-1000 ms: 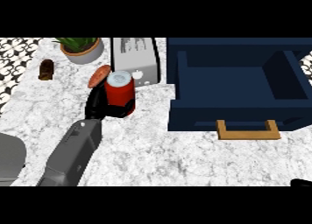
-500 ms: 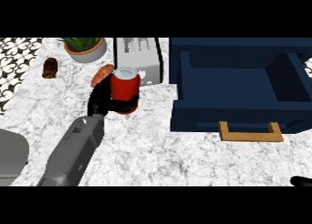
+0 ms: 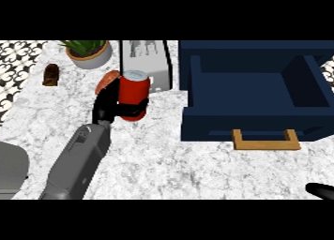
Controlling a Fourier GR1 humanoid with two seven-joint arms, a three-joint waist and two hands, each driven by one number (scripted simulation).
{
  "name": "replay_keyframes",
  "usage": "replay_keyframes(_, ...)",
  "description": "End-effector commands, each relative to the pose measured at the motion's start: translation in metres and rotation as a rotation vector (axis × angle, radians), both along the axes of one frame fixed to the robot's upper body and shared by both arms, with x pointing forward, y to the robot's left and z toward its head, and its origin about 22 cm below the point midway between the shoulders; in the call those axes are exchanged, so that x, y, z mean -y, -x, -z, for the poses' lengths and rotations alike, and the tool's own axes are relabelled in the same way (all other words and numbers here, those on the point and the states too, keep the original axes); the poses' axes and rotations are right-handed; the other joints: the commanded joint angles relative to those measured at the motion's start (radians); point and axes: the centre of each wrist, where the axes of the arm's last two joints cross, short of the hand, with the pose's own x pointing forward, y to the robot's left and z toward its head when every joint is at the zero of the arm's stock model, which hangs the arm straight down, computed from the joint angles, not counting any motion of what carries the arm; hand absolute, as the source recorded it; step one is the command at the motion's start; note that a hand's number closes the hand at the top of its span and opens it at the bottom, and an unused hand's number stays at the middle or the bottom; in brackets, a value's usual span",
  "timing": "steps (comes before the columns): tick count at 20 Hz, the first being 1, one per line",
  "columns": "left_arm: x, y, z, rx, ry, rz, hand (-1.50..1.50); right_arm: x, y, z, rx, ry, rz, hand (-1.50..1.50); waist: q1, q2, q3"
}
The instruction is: Pick up the can, place it into the drawer and close the drawer
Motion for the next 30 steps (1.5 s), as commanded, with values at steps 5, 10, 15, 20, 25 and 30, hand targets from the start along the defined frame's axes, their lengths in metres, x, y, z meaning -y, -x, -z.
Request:
replay_keyframes(5,0.088,-0.041,-0.133,0.336,0.016,0.195,1.5,-0.004,-0.005,0.001,-0.003,-0.013,-0.042,-1.5,-0.088,-0.015,0.004)
replay_keyframes(10,0.085,-0.037,-0.145,0.309,-0.022,0.165,1.5,-0.007,-0.01,0.0,-0.004,-0.011,-0.067,-1.5,-0.114,-0.016,0.006)
replay_keyframes(15,0.091,-0.03,-0.154,0.283,-0.059,0.154,1.5,-0.011,-0.013,-0.003,0.004,-0.016,-0.085,-1.5,-0.135,-0.014,0.005)
replay_keyframes(20,0.105,-0.025,-0.169,0.25,-0.084,0.128,1.5,-0.013,-0.015,-0.008,0.02,-0.007,-0.097,-1.5,-0.16,-0.013,0.004)
replay_keyframes(25,0.153,-0.028,-0.224,0.295,-0.132,0.164,1.5,-0.009,-0.016,-0.008,0.027,0.011,-0.076,-1.5,-0.136,0.014,0.003)
replay_keyframes(30,0.187,-0.042,-0.263,0.312,-0.18,0.098,-1.5,-0.007,-0.02,-0.017,0.04,0.008,-0.06,-1.5,-0.122,0.03,0.003)
